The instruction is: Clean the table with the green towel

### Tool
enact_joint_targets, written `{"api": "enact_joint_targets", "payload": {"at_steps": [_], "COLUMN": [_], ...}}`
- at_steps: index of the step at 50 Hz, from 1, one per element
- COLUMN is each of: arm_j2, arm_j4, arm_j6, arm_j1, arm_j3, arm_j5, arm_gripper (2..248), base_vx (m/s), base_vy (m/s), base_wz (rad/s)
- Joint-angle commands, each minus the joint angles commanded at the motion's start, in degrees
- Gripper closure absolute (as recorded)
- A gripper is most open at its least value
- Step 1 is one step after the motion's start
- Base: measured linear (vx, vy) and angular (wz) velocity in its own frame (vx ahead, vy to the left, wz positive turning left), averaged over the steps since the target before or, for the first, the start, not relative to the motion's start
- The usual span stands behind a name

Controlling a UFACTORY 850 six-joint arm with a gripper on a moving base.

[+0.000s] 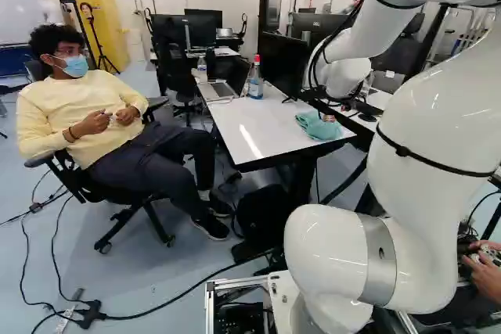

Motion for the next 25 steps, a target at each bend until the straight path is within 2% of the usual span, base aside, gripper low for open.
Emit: {"api": "enact_joint_targets", "payload": {"at_steps": [25], "arm_j2": [3.69], "arm_j4": [-1.18], "arm_j6": [0.0], "arm_j1": [4.46], "arm_j3": [7.82], "arm_j5": [8.2], "arm_gripper": [3], "base_vx": [0.0], "base_vy": [0.0], "base_wz": [0.0]}}
